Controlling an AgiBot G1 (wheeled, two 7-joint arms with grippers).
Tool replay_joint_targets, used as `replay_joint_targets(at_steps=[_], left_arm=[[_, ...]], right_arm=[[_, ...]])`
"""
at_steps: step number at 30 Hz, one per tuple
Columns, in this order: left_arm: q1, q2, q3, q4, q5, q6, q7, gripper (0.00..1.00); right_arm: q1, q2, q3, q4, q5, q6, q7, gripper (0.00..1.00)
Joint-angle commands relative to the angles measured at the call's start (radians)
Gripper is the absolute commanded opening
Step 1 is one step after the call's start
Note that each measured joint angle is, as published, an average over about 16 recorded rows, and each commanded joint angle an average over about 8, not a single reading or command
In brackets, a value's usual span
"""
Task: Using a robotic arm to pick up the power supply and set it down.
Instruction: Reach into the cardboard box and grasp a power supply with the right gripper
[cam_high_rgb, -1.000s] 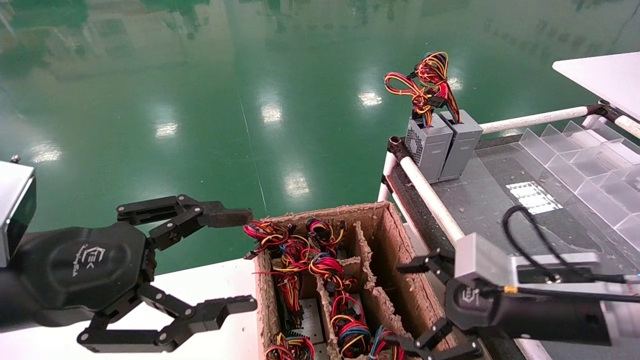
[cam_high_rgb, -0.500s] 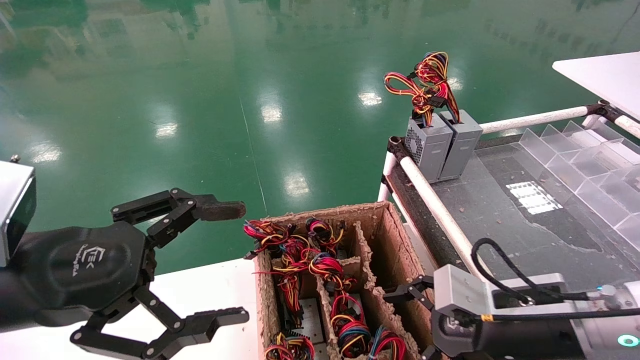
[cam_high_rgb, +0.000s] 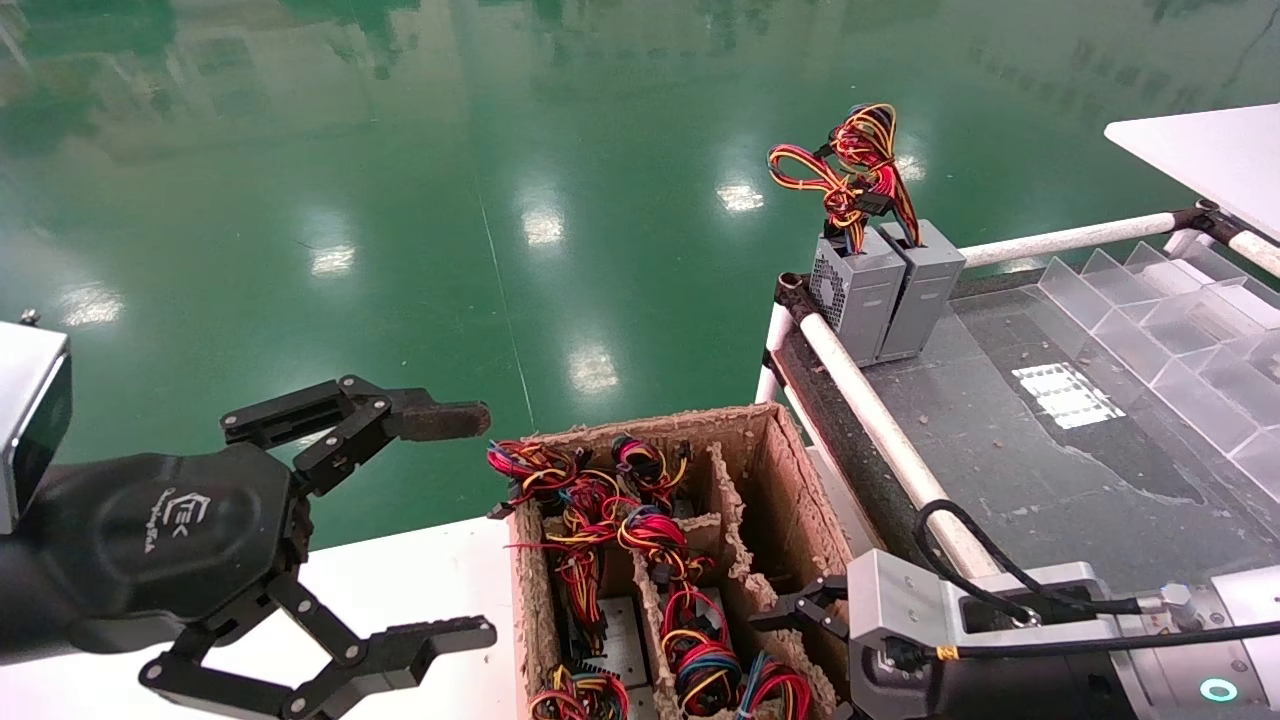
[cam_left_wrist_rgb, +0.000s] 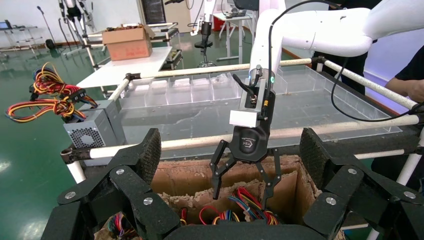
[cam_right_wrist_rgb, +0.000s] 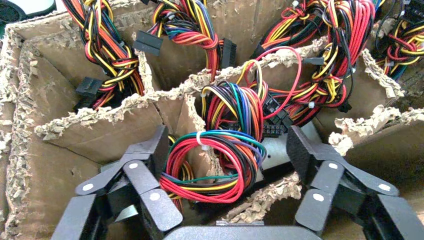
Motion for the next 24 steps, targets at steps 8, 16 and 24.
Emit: replay_joint_targets(at_steps=[8, 16, 24], left_arm=[[0.000, 0.000, 0.000, 0.000, 0.000, 0.000, 0.000, 1.00], [0.000, 0.000, 0.000, 0.000, 0.000, 0.000, 0.000, 1.00], [0.000, 0.000, 0.000, 0.000, 0.000, 0.000, 0.000, 1.00]], right_arm=[[-0.005, 0.002, -0.002, -0.005, 0.002, -0.007, -0.005, 0.00], [-0.006, 0.019, 0.005, -0.023, 0.013, -0.016, -0.010, 0.00], [-0.020, 0.033, 0.016, -0.031, 0.038, -0.024, -0.023, 0.00]])
